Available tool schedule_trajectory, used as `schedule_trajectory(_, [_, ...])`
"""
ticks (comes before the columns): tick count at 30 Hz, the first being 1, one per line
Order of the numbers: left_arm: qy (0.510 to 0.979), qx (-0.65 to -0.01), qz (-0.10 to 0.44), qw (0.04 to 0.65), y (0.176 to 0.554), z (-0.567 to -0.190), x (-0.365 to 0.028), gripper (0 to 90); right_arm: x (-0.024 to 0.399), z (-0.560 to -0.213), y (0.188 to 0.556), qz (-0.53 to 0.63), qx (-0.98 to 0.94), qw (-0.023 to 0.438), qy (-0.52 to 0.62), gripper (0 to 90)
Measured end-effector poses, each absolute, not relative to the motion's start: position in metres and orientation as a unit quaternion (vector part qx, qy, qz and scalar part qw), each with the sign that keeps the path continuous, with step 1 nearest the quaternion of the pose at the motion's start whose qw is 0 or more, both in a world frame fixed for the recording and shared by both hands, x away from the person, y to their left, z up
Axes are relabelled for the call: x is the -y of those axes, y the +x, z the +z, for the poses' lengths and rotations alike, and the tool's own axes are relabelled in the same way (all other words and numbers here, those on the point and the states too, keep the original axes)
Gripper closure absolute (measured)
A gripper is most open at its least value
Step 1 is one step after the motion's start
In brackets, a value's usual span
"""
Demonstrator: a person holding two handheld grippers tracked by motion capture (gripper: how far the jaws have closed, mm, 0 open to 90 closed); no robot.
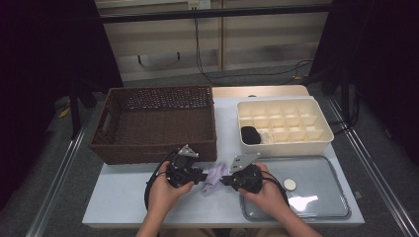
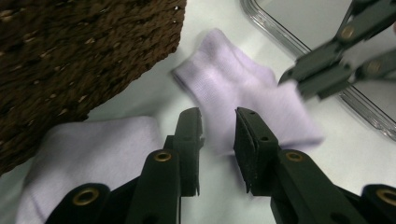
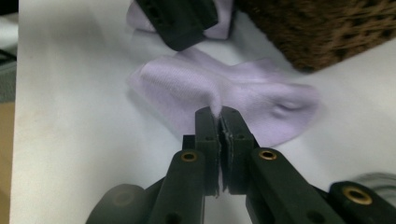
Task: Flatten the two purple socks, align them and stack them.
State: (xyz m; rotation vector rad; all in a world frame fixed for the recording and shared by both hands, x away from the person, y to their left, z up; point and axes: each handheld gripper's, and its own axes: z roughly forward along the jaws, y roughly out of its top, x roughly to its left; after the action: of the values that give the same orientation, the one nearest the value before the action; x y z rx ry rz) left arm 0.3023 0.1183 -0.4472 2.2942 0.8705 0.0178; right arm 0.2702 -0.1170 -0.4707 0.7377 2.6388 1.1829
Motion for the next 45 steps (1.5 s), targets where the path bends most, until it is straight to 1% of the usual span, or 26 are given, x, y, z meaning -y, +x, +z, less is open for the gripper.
schedule_trajectory(5, [0.879,-0.337,-0.008,0.339,0.3,-0.453,-0.12,69.3,0.133,-0.468,0.274,0.405,-0.87,0.085,0.268,86.2])
schedule_trajectory(9, [0.883,-0.332,-0.009,0.331,0.296,-0.457,-0.116,68.6,0.143,-0.47,0.277,0.411,-0.863,0.078,0.282,85.5])
schedule_trajectory(14, [0.888,-0.322,-0.015,0.329,0.294,-0.458,-0.111,68.6,0.144,-0.47,0.279,0.416,-0.86,0.075,0.286,84.7])
schedule_trajectory(17, [0.889,-0.32,-0.021,0.328,0.293,-0.461,-0.107,68.4,0.143,-0.469,0.28,0.419,-0.856,0.075,0.292,81.8])
schedule_trajectory(21, [0.893,-0.31,-0.031,0.326,0.291,-0.463,-0.101,68.6,0.144,-0.47,0.283,0.416,-0.857,0.075,0.294,83.2])
schedule_trajectory(22, [0.898,-0.299,-0.033,0.32,0.291,-0.463,-0.101,68.9,0.145,-0.47,0.283,0.415,-0.856,0.079,0.298,82.4])
schedule_trajectory(23, [0.896,-0.302,-0.035,0.322,0.291,-0.464,-0.099,68.9,0.146,-0.47,0.284,0.414,-0.855,0.086,0.299,81.8])
schedule_trajectory(25, [0.893,-0.306,-0.04,0.328,0.289,-0.466,-0.095,69.4,0.149,-0.471,0.286,0.416,-0.852,0.085,0.307,80.2])
schedule_trajectory(29, [0.896,-0.292,-0.043,0.332,0.286,-0.464,-0.086,69.6,0.15,-0.471,0.287,0.421,-0.847,0.083,0.314,77.2])
schedule_trajectory(32, [0.896,-0.286,-0.049,0.337,0.283,-0.463,-0.08,70.1,0.148,-0.469,0.286,0.425,-0.844,0.086,0.314,70.9])
schedule_trajectory(34, [0.898,-0.282,-0.046,0.334,0.282,-0.463,-0.08,70.5,0.147,-0.468,0.285,0.423,-0.846,0.091,0.311,69.4])
schedule_trajectory(38, [0.897,-0.283,-0.047,0.336,0.282,-0.466,-0.08,71.2,0.149,-0.467,0.281,0.424,-0.846,0.094,0.308,67.9])
schedule_trajectory(45, [0.901,-0.275,-0.045,0.332,0.28,-0.467,-0.075,76.5,0.157,-0.466,0.271,0.428,-0.847,0.095,0.302,67.6])
